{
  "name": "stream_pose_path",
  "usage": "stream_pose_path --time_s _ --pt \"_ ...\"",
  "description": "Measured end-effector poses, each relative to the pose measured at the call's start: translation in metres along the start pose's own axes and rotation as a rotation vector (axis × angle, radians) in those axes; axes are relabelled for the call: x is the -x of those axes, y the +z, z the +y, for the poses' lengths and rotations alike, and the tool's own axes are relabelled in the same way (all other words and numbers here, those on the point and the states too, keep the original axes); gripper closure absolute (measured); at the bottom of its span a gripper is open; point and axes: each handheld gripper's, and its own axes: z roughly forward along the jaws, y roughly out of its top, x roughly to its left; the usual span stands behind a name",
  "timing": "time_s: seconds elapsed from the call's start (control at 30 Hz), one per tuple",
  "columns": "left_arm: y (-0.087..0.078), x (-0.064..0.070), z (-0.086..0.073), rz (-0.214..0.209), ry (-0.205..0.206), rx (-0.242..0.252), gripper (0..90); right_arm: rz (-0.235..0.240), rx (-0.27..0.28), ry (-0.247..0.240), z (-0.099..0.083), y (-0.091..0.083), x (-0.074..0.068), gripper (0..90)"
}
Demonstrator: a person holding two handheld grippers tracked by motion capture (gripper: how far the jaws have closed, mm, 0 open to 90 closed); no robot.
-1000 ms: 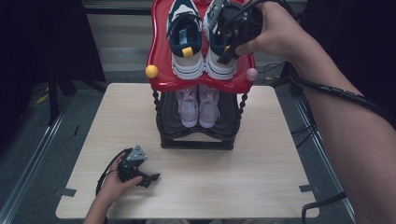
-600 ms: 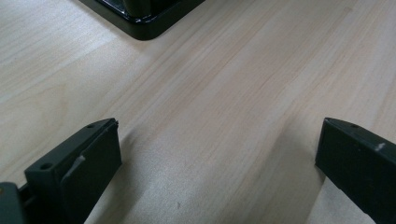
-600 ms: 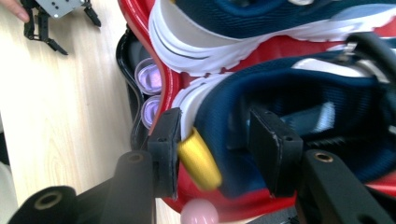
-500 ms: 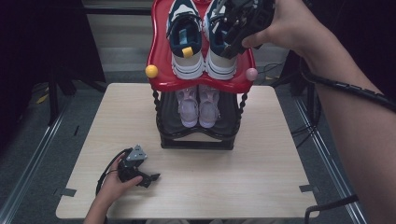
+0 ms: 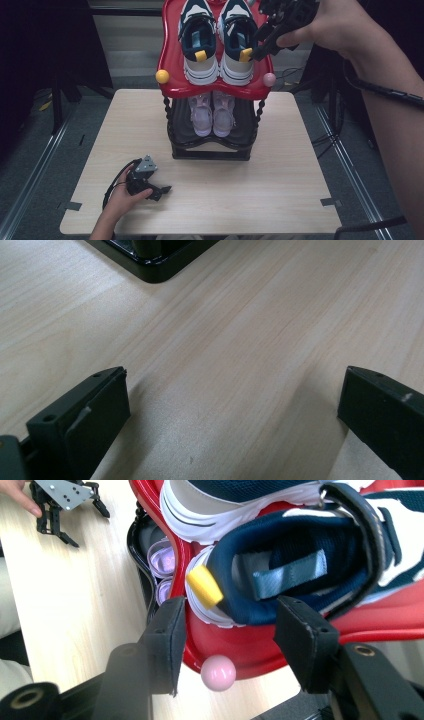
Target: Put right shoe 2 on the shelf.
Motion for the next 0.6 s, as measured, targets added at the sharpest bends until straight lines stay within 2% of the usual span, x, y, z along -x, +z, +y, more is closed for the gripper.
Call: stream_pose_path --time_s 0.6 --pt "0.000 0.000 0.000 0.001 0.001 -0.001 0.0 0.016 0.005 0.054 -0.032 -0.008 -0.007 37.8"
